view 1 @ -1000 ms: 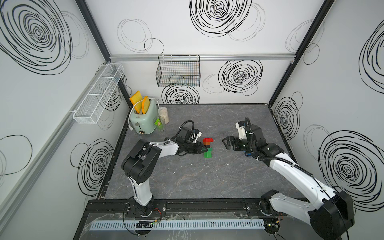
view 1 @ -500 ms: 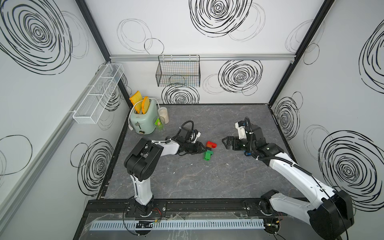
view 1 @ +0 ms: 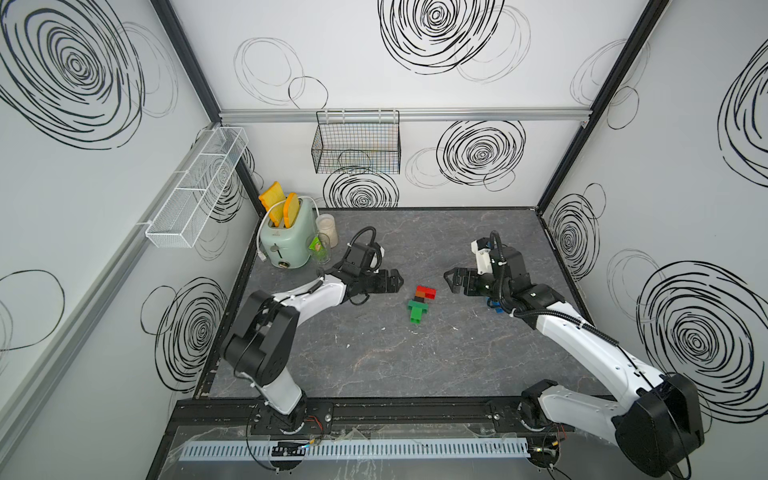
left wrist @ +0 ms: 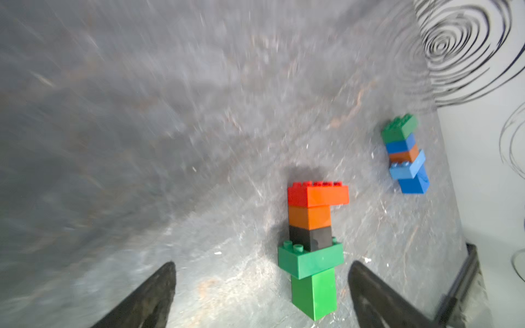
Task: Assemble the letter f with lego
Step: Place the lego brick at the center of the board, then reset both arms
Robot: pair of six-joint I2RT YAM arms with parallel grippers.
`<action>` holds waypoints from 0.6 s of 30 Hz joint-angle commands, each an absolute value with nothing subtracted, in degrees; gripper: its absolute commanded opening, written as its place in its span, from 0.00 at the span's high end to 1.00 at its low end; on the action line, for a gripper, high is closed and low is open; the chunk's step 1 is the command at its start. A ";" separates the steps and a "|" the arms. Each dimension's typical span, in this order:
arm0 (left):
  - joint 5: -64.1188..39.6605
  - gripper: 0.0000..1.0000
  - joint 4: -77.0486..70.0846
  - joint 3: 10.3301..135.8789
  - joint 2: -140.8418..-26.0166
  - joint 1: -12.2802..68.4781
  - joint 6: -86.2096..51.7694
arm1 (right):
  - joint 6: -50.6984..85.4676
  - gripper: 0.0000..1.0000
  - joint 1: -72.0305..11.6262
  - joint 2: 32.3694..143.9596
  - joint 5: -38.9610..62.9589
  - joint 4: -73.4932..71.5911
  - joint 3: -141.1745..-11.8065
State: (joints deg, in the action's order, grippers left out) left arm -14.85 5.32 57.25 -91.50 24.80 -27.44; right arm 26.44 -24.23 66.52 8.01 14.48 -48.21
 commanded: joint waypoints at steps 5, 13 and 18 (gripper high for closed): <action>5.90 0.02 3.64 52.20 -73.53 8.81 -28.55 | 28.99 0.01 -13.94 76.27 5.82 -1.68 -48.59; 24.90 0.02 -21.66 35.53 -75.75 5.71 -10.86 | 18.59 0.01 -4.44 82.70 6.21 -19.63 -42.03; 22.08 0.02 -39.43 28.33 -83.87 3.58 -8.00 | 3.47 0.01 -3.90 80.14 2.58 -32.85 -31.43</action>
